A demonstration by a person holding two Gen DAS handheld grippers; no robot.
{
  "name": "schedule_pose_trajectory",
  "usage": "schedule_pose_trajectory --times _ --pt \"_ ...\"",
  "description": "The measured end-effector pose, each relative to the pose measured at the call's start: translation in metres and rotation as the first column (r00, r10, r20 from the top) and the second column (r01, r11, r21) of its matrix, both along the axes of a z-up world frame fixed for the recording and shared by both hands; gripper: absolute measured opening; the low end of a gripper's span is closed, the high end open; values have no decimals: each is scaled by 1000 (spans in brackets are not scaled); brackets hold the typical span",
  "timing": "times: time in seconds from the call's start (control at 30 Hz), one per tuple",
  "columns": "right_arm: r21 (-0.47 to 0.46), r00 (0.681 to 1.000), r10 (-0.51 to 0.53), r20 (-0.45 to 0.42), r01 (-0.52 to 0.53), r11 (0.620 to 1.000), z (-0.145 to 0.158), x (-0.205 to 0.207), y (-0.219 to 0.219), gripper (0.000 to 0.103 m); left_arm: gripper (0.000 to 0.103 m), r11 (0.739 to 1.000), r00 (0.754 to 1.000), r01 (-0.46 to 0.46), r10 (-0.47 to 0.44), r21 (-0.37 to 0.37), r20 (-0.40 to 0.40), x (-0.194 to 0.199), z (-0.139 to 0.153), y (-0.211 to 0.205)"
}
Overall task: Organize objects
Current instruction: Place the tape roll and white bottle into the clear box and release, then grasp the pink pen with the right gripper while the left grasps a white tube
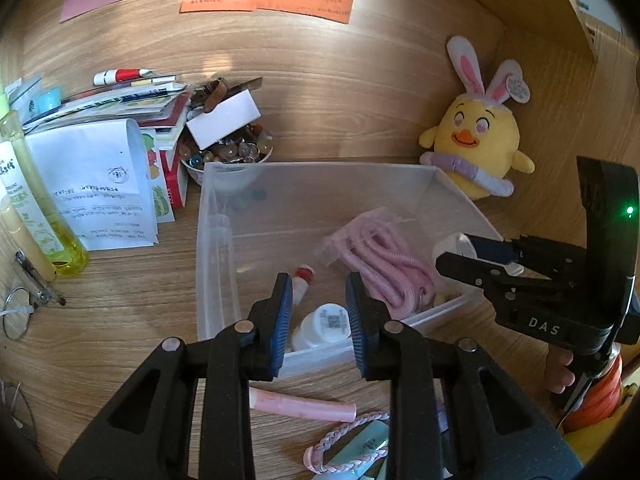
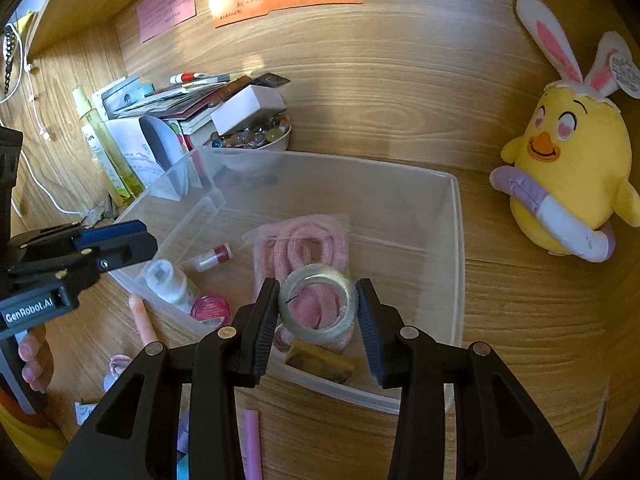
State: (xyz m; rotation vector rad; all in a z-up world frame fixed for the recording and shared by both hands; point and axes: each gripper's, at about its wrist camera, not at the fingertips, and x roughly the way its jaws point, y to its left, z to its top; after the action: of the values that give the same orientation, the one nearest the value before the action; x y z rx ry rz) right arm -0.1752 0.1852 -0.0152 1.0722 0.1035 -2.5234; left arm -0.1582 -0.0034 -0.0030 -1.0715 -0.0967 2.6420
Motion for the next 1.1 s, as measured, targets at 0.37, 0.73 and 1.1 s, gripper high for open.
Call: schedule_pose_trajectory --times 0.37,0.73,1.1 --pt "0 1000 7 -5 -7 1000 7 5 1 44 31 1000 1000 7 -8 -23 -11 10 4 5" --pt "-18 998 7 -69 -8 1000 26 38 13 58 82 998 995 -42 37 -56 -87 40 23 5" --pt "-16 999 -21 -27 20 1000 7 81 30 58 91 994 997 -70 67 -88 -36 74 4 0"
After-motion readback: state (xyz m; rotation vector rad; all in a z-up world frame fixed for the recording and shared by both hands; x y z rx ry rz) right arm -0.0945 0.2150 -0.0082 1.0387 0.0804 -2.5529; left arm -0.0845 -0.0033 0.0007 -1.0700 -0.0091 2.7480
